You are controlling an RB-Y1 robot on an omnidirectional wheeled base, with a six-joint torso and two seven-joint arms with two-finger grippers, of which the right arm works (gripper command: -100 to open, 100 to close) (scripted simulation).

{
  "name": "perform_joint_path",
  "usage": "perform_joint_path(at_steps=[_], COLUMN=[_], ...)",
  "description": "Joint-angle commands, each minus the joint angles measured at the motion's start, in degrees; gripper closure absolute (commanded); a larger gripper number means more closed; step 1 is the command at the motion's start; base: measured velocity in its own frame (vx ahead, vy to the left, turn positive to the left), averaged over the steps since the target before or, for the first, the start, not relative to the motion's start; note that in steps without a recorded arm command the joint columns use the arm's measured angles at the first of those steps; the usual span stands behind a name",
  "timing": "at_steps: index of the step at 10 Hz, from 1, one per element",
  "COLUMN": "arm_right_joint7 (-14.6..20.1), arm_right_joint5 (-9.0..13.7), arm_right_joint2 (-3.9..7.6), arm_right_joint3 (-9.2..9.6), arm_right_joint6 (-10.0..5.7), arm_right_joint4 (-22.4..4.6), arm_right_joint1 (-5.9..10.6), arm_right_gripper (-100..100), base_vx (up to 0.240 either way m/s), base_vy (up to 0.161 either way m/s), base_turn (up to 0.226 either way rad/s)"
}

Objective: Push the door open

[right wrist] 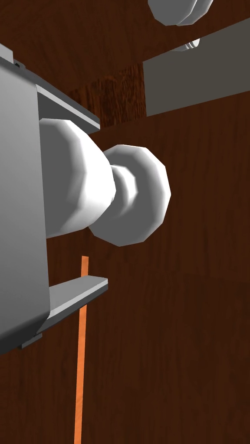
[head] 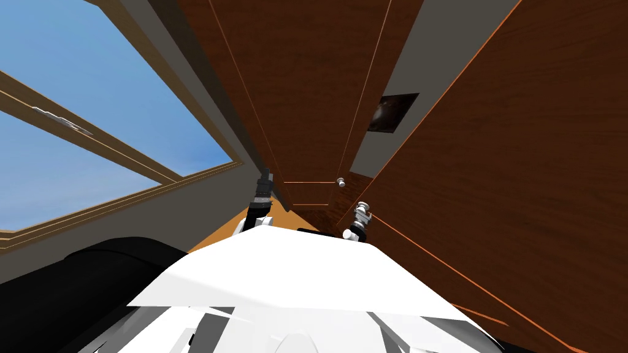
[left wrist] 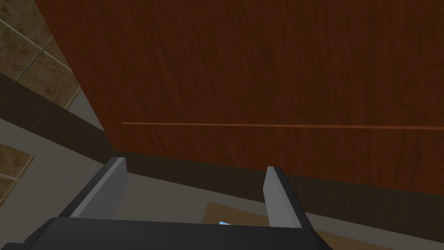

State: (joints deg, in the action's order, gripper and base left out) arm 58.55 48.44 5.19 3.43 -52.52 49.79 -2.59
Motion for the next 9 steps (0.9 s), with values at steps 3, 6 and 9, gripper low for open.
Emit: perform_joint_path(at_steps=[3,6,9], arm_right_joint7=[0.28,0.10,-0.26], arm_right_joint5=[0.98,1.51,2.56], arm_right_joint2=[0.72,0.74,0.78], arm_right_joint3=[-3.17,-4.80,-8.02], arm_right_joint6=[-1.77,-2.11,-2.78], arm_right_joint4=[-3.32,-3.63,-5.73], arm_right_joint1=[2.04,2.63,3.79], arm_right_gripper=[100,100,100], base_vx=[0.047,0.038,0.057], base_vy=[-0.011,-0.014,-0.021], base_turn=[0.070,0.046,0.110])
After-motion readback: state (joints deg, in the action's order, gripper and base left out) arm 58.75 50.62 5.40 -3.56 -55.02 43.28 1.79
